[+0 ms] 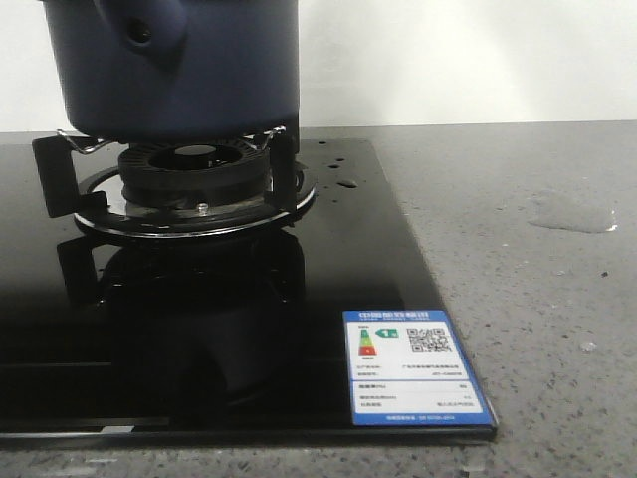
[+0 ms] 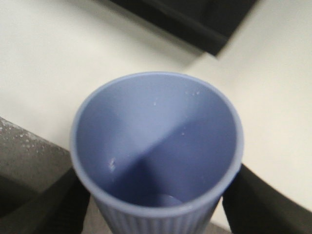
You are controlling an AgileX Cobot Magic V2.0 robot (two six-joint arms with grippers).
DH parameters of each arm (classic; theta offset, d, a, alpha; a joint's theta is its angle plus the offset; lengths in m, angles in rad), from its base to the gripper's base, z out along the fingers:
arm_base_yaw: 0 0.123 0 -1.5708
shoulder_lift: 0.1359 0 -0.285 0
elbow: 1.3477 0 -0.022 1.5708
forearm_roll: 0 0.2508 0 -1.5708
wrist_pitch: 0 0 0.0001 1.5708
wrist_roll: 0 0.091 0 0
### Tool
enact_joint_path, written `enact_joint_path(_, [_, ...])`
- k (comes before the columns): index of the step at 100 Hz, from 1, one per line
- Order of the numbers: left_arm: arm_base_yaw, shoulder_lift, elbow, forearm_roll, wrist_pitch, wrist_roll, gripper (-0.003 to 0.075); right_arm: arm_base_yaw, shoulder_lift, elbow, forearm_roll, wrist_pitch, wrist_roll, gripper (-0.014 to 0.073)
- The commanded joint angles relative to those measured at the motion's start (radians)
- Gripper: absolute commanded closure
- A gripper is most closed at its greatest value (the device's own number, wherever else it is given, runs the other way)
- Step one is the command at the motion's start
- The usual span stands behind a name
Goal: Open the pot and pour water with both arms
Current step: 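Set the cup back on the counter and open the right gripper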
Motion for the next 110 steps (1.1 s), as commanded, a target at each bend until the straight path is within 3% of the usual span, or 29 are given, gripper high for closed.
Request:
enact_joint_path(1, [-0.006,0.013,-0.032,-0.058,0.060,-0.009,0.0407,-0.070,-0.107,0.115,-0.025,-0.126,0.097,0.0345])
enact_joint_path(24, [-0.006,0.083,-0.032,-0.058,0.165,-0.009,0.0407,-0.244,-0.233,0.532,-0.025,-0.440,0.220,0.0345])
enact_joint_path(41, [-0.006,0.133,-0.032,-0.060,0.234,-0.009,0.0407,-0.315,-0.225,0.694,-0.025,-0.613,0.220,0.0344])
enact_joint_path(55, [-0.006,0.161,-0.032,-0.060,0.259,-0.009,0.0407,-0.329,-0.219,0.722,0.007,-0.631,0.220,0.0288])
enact_joint_path(75, [-0.006,0.179,-0.032,-0.060,0.272,-0.009,0.0407,-0.329,-0.219,0.722,0.030,-0.631,0.220,0.0008])
enact_joint_path(82, [-0.006,0.185,-0.032,-0.060,0.272,-0.009,0.0407,-0.329,-0.219,0.722,0.030,-0.629,0.220,-0.0050])
enact_joint_path(110, [-0.006,0.226,-0.032,-0.058,0.270,-0.009,0.0407,-0.329,-0.317,0.709,0.030,-0.635,0.220,-0.0053])
